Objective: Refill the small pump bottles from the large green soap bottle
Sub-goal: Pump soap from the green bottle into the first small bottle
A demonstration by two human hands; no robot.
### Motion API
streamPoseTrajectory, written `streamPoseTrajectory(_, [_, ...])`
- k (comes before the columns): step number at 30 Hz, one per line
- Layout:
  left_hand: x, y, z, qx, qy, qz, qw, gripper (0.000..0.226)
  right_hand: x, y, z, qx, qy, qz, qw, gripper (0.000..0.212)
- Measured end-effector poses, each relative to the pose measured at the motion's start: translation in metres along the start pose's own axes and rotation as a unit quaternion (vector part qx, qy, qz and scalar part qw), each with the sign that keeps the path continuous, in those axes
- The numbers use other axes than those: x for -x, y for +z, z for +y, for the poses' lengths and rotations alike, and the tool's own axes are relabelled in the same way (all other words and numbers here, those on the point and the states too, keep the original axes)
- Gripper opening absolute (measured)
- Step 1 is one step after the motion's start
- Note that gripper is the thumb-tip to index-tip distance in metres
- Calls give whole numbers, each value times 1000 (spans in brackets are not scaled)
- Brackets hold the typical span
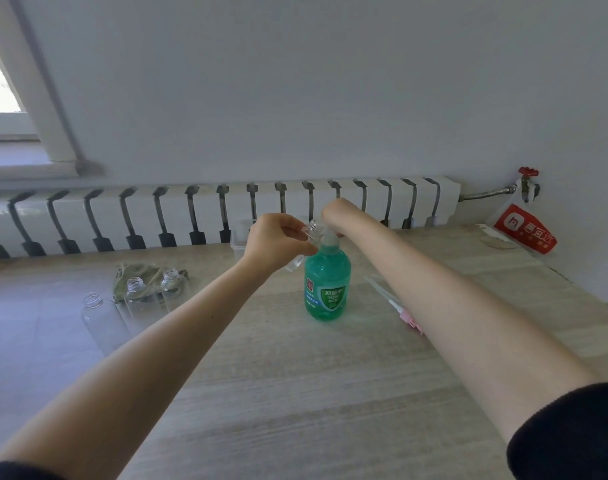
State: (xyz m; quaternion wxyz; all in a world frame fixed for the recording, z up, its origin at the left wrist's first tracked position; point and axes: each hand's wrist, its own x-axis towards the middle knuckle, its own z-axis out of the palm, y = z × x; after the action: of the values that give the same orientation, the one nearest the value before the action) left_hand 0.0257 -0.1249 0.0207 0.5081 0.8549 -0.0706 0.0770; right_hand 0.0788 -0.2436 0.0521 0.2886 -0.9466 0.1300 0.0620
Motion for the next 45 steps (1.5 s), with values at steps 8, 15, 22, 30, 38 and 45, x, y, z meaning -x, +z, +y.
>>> streamPoseTrajectory(8, [1, 4, -7, 5, -4, 8, 1000, 33, -4, 4, 1, 47, -3, 3, 999, 33])
streamPoseTrajectory(15, [-1, 7, -10, -2, -5, 8, 1000, 34, -8, 5, 4, 80, -13, 6, 997, 33])
streamPoseTrajectory(22, [2, 5, -7, 3, -10, 6, 1000, 31, -4, 2, 2, 92, -21, -14, 995, 21])
streamPoseTrajectory(30, [3, 3, 3, 20, -15, 10, 1000, 30, 1, -11, 3, -53, -72, -15, 996, 16])
streamPoseTrajectory(38, [4, 0, 5, 11, -10, 8, 1000, 31, 3, -9, -6, 8, -21, -8, 1000, 21])
streamPoseTrajectory(45, [4, 2, 2, 4, -14, 6, 1000, 32, 0, -1, 3, -30, -51, -5, 998, 26])
